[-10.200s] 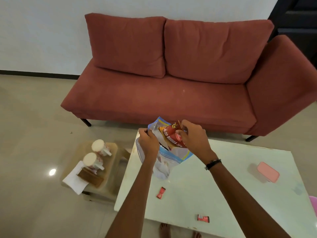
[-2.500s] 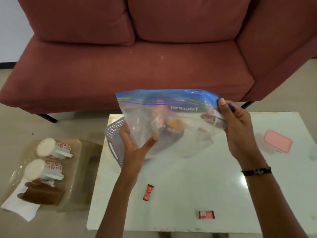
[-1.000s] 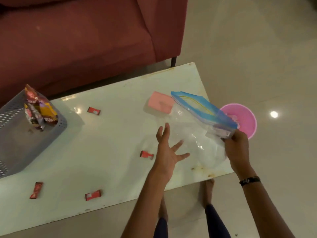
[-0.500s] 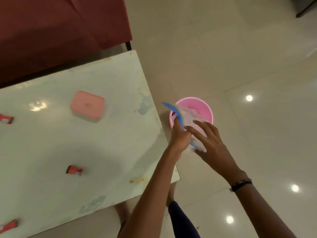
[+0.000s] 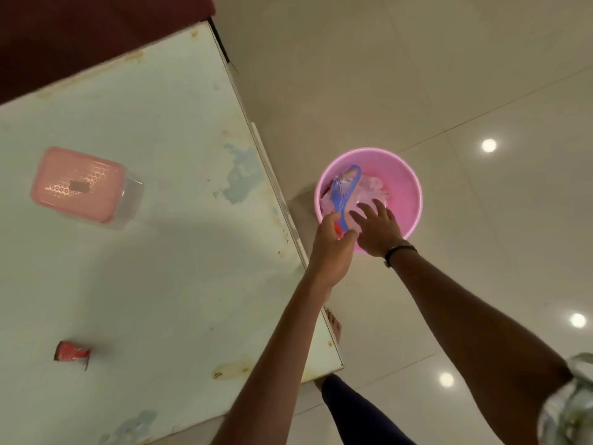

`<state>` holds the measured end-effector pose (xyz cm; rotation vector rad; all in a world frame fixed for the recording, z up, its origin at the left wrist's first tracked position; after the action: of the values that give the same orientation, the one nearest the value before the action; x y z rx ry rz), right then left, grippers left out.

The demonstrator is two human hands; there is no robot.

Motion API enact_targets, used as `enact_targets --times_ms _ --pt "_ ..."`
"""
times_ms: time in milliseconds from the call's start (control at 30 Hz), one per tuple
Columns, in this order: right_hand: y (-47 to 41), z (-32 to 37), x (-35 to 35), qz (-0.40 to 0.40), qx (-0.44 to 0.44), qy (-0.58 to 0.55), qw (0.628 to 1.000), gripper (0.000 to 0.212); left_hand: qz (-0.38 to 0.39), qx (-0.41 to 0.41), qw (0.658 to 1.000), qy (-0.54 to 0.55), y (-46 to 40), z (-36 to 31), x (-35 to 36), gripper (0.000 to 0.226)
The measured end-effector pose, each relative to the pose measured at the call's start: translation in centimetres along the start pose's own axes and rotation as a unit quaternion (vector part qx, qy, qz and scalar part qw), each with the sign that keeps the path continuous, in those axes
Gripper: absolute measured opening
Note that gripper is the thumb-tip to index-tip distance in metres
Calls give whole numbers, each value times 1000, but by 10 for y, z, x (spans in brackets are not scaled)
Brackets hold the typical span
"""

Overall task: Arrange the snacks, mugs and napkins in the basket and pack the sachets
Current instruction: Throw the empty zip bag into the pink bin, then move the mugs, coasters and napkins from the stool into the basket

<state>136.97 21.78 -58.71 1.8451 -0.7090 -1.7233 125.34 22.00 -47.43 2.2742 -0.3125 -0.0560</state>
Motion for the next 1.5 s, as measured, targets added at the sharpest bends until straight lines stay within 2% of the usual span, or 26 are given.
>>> enact_targets --times_ms 100,233,400,500,600,800,967,1300,1500 --pt "-8 5 24 95 -10 7 995 62 -4 -7 1000 3 -4 4 -5 41" --pt "5 -6 -3 46 26 -26 998 69 1 -12 1000 -3 3 -4 -7 40" --pt "50 -19 -45 19 88 -143 986 77 1 -4 1000 19 32 -31 -18 37" --pt "86 -23 -96 -87 122 -209 966 55 -10 11 999 42 56 -51 -35 29" --pt "125 -4 -157 -201 102 -297 928 26 -35 37 996 69 85 -73 -61 17" --pt "191 104 -260 -264 -11 -355 897 19 -86 87 984 131 155 -107 -140 21" --pt "230 208 -312 -275 -85 -385 877 18 -140 131 968 164 220 -120 -239 21" --pt "287 434 -339 -250 -180 -381 872 18 -225 167 939 201 343 -78 -462 21" --pt "304 548 -341 -231 -220 -390 864 17 -266 170 923 219 393 -47 -568 17"
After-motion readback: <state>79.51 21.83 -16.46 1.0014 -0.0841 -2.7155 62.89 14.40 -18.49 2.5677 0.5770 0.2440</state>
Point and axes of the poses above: each hand's wrist, its own y-axis away from the middle knuckle, its own x-axis out of the palm, z = x × y, the point moved 10 cm from there along -y, towards the middle knuckle, and after that the axes turned 13 degrees about y, right-handed, at the moved point
